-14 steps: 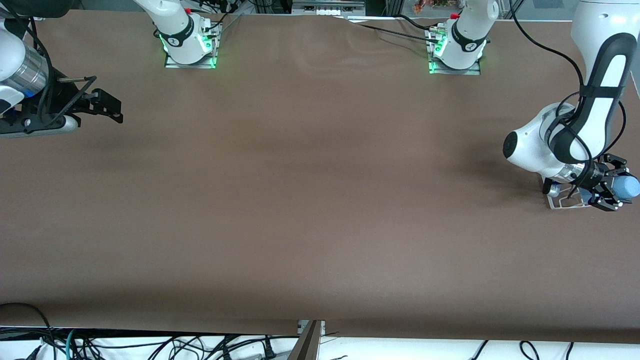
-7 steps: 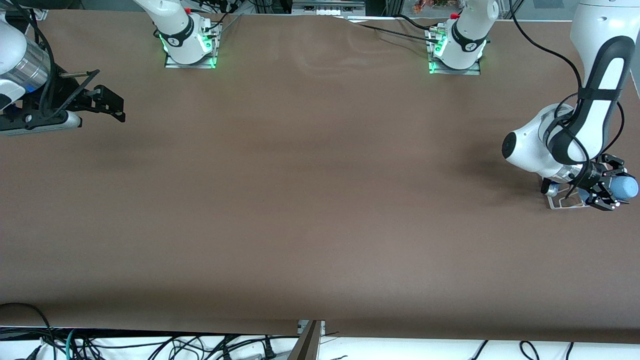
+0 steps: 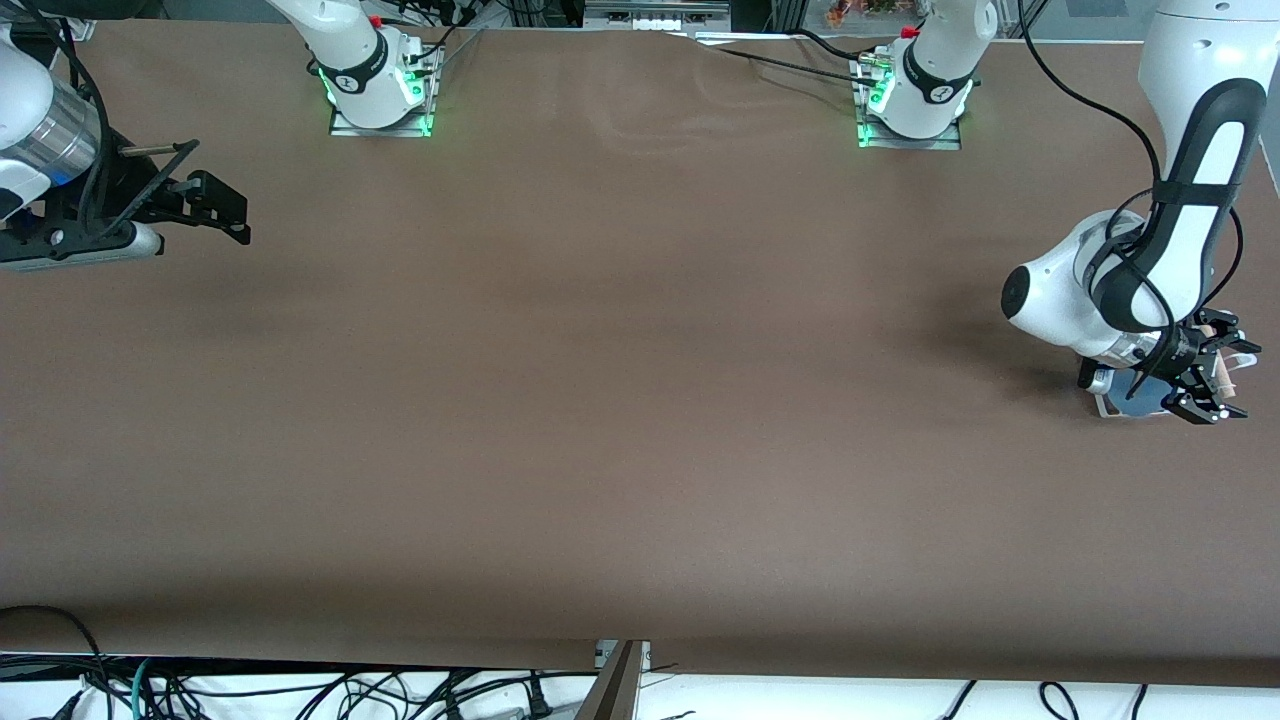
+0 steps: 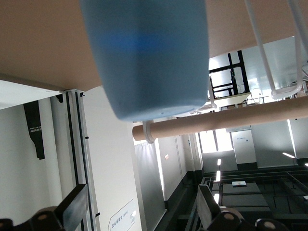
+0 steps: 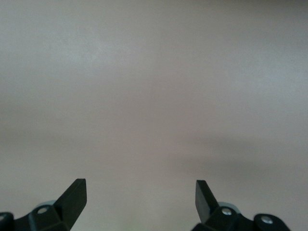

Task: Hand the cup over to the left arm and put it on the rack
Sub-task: 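Open the left gripper and lift it away from the cup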

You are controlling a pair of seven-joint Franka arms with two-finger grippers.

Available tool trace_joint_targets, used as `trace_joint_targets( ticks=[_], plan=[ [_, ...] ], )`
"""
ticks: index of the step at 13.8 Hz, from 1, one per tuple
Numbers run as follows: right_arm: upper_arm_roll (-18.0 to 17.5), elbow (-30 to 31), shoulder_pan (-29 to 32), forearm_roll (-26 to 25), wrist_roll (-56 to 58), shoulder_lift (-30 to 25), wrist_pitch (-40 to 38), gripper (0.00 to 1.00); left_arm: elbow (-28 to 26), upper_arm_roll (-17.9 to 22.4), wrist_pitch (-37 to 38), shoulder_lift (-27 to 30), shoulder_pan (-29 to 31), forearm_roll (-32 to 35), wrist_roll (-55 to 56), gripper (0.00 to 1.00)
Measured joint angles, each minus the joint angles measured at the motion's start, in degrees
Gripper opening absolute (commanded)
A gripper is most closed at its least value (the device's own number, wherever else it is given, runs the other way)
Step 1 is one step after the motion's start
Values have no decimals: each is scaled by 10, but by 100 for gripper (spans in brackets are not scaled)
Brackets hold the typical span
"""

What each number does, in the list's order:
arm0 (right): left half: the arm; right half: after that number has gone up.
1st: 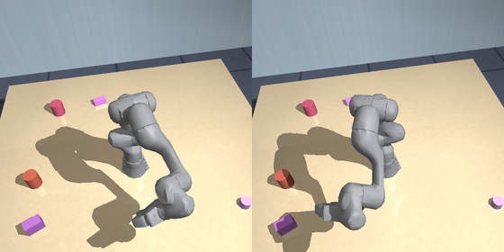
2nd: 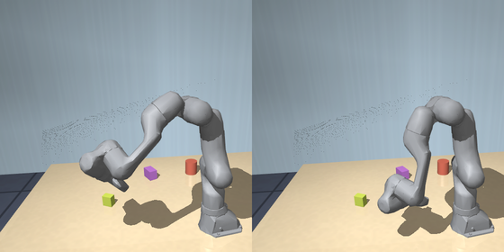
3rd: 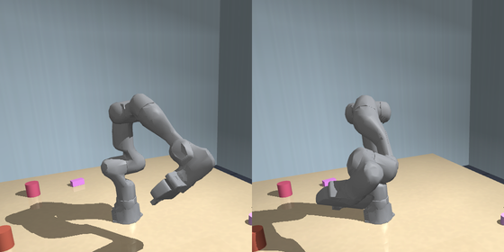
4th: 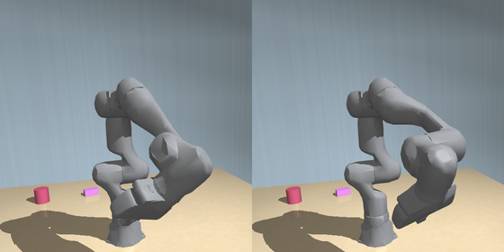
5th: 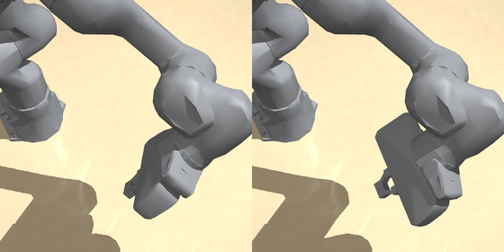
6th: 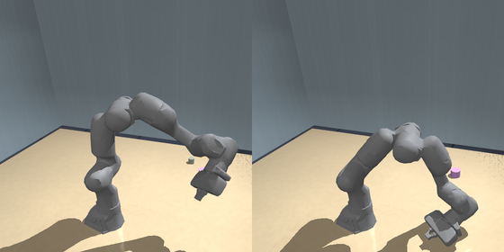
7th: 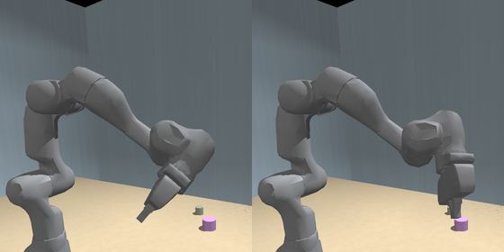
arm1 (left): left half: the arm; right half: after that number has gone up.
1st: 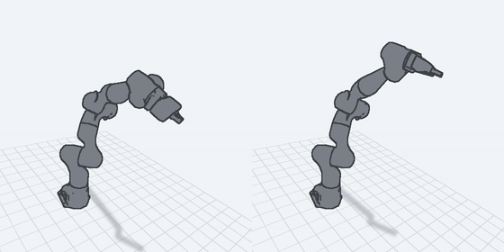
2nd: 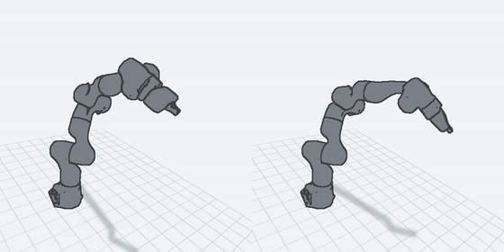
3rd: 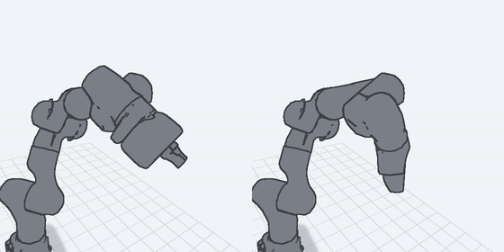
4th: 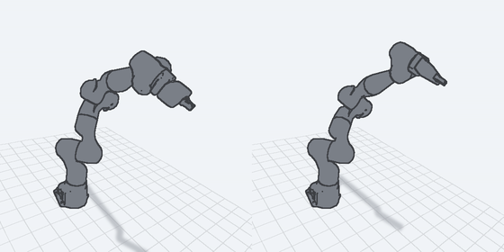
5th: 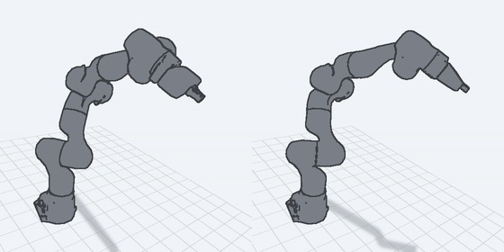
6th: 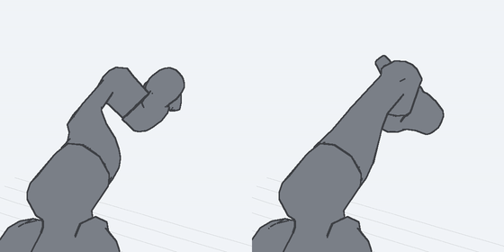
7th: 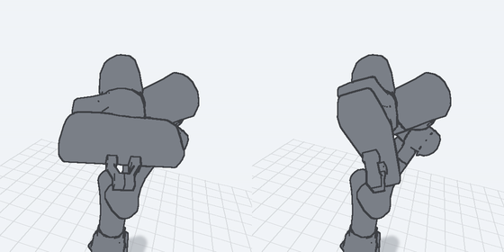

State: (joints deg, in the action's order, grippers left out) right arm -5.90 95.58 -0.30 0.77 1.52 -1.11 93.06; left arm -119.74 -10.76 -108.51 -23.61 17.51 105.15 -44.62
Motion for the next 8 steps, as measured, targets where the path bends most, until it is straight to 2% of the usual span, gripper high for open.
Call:
trace_joint_targets(
  ticks=[2,4,8],
  plan=[
    [0,0,0,0,0,0,0,100,24,-9,1,11,-1,-75,4,100],
    [0,0,0,0,0,0,0,100,65,-22,12,34,-4,-192,4,100],
    [-1,-8,-1,0,0,0,1,100,171,-53,89,71,-14,-399,3,100]
  ],
)
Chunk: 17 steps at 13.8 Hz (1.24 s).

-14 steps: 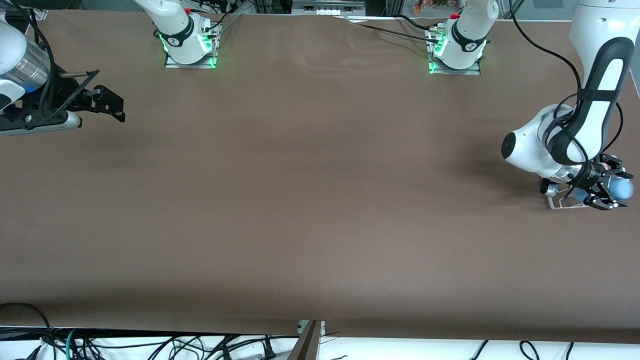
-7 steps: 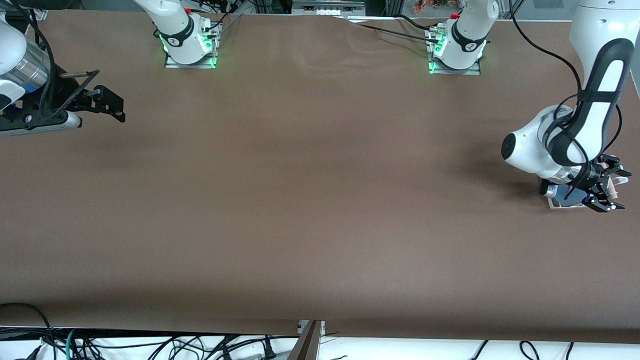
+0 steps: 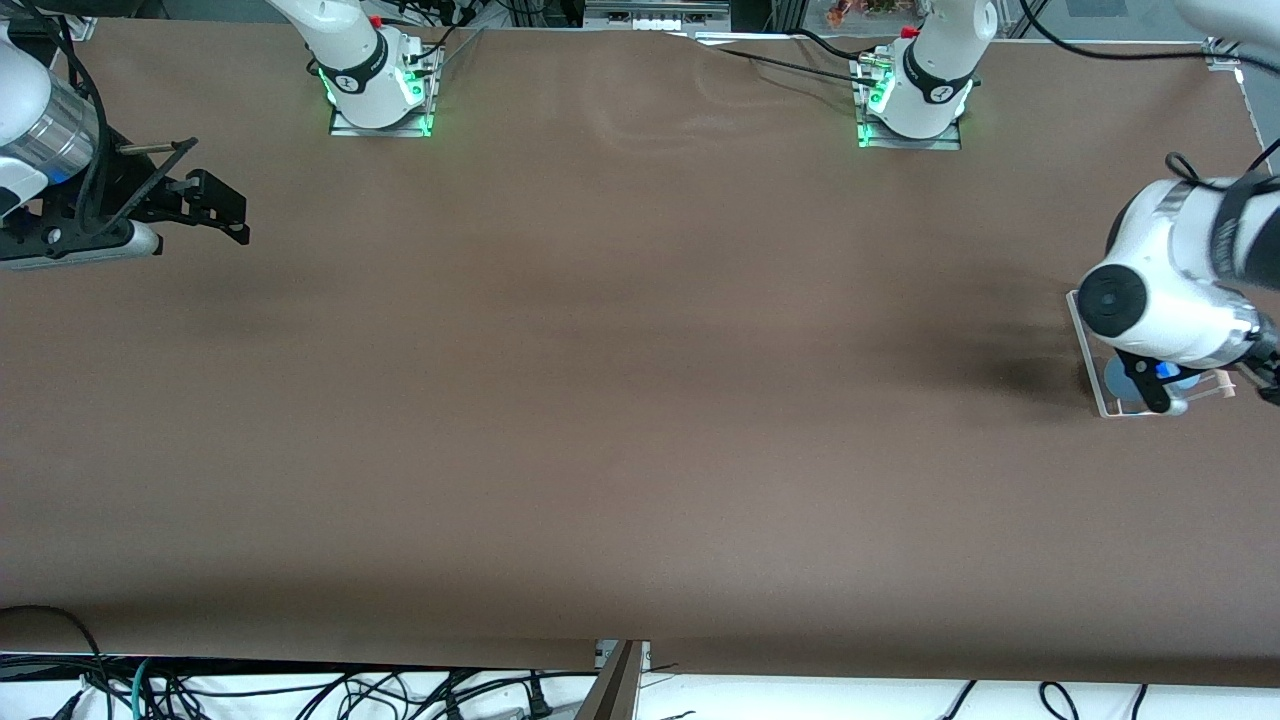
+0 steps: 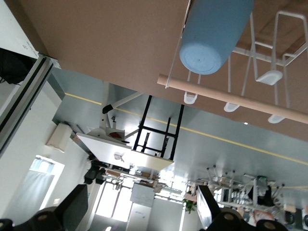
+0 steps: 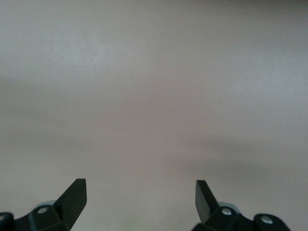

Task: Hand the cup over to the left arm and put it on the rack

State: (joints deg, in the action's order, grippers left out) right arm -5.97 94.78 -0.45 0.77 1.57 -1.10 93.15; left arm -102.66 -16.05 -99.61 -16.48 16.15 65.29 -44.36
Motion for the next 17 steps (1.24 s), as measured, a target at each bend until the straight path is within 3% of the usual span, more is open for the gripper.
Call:
trace_joint_targets(
  ticks=[3,8,13,15,17],
  plan=[
    [0,-6,-6,0,0,0,0,100,86,-28,51,7,-10,-145,4,100],
    [0,-6,-6,0,0,0,0,100,174,-19,85,37,-16,-413,126,100],
    [1,-6,-6,0,0,4,0,100,223,25,149,56,-61,-580,367,100],
    [2,-6,-6,0,0,8,0,100,229,69,152,71,-73,-640,392,100],
    [4,-6,-5,0,0,12,0,100,229,101,152,83,-80,-654,392,100]
  ],
)
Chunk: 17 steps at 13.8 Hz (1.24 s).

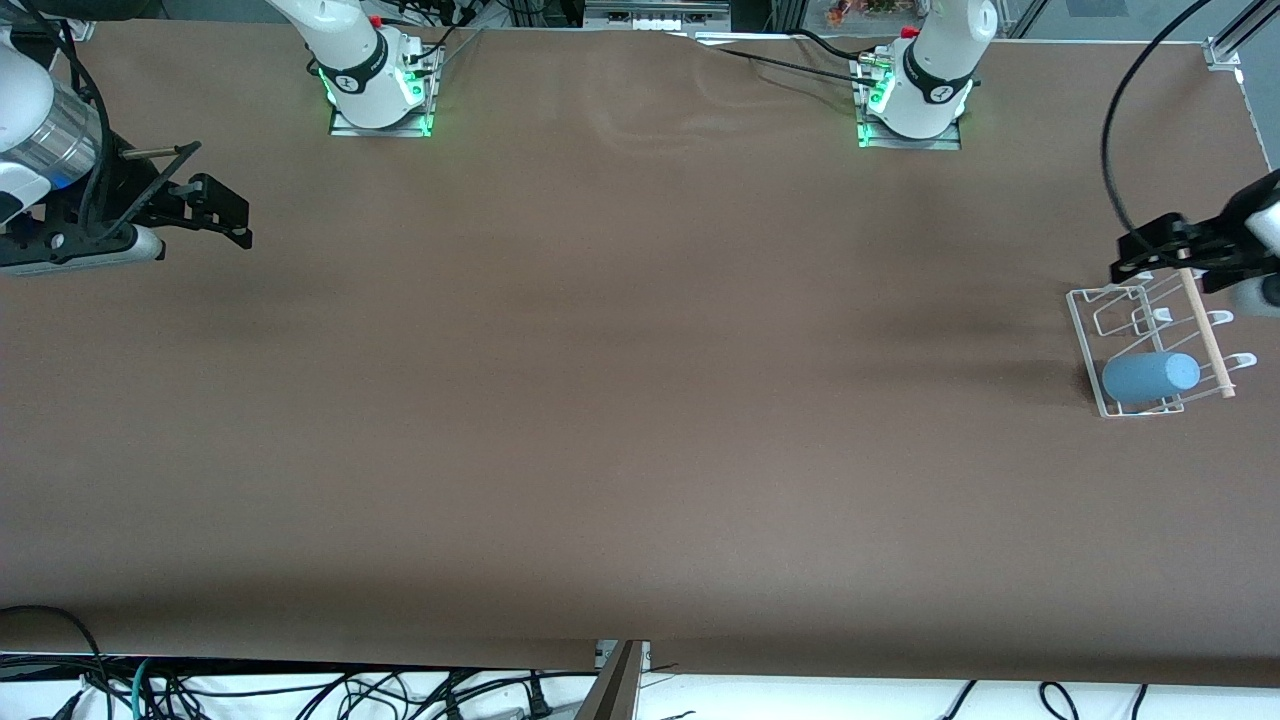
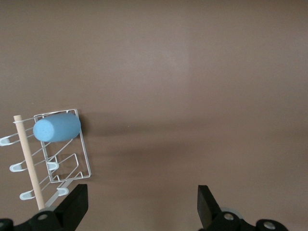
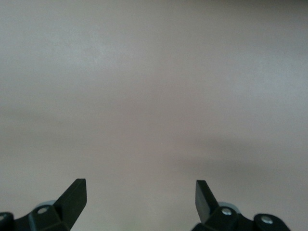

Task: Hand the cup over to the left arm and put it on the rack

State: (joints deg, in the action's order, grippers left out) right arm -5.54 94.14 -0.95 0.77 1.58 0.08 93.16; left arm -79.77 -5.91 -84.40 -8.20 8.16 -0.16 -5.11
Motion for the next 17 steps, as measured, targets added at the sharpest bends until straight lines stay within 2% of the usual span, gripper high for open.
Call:
trace_joint_targets(
  ticks=[8,17],
  plan=[
    [0,-1,0,0,0,2,0,100,0,11,9,1,-20,-3,67,100],
    [0,-1,0,0,0,2,0,100,0,6,31,3,-29,-3,73,100]
  ],
)
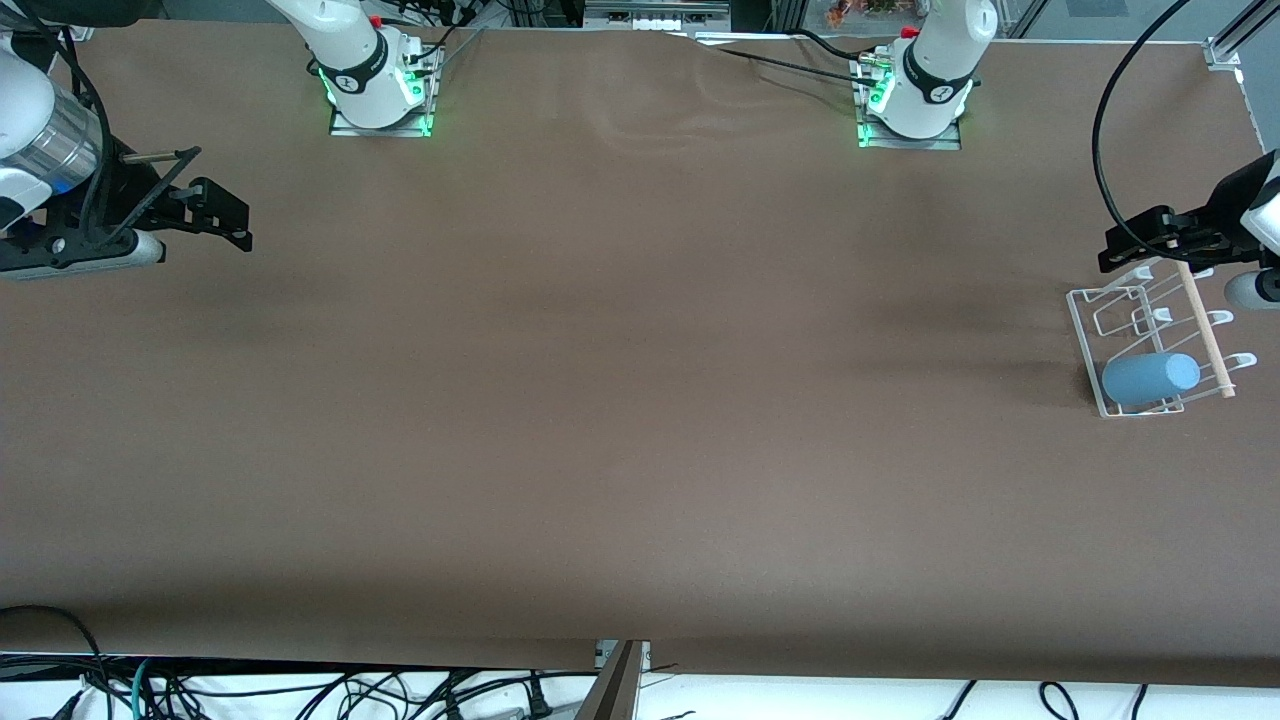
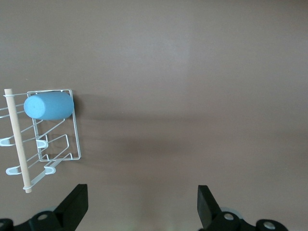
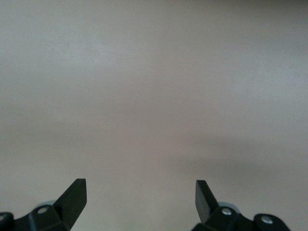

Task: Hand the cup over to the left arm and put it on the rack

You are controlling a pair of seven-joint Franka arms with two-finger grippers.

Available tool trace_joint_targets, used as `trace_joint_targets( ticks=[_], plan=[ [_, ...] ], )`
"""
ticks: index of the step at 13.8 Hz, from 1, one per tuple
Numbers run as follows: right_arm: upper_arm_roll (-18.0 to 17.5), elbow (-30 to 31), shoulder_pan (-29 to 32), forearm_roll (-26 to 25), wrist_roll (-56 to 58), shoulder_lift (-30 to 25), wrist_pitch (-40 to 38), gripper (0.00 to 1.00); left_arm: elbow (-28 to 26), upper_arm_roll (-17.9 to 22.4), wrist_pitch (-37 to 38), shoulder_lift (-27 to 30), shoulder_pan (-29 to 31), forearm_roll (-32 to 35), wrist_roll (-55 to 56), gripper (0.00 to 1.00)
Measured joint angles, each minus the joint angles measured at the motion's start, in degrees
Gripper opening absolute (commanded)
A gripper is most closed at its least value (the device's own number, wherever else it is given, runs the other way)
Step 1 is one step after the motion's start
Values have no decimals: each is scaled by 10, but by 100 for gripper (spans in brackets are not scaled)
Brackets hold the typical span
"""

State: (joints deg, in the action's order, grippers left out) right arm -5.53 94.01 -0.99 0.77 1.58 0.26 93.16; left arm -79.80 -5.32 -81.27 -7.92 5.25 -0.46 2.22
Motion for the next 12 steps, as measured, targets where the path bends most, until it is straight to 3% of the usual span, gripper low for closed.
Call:
trace_joint_targets(
  ticks=[9,12],
  plan=[
    [0,-3,0,0,0,0,-2,100,-58,44,4,60,-54,0,8,100],
    [-1,-3,0,0,0,0,-5,100,-63,45,0,52,-55,0,8,100]
  ],
)
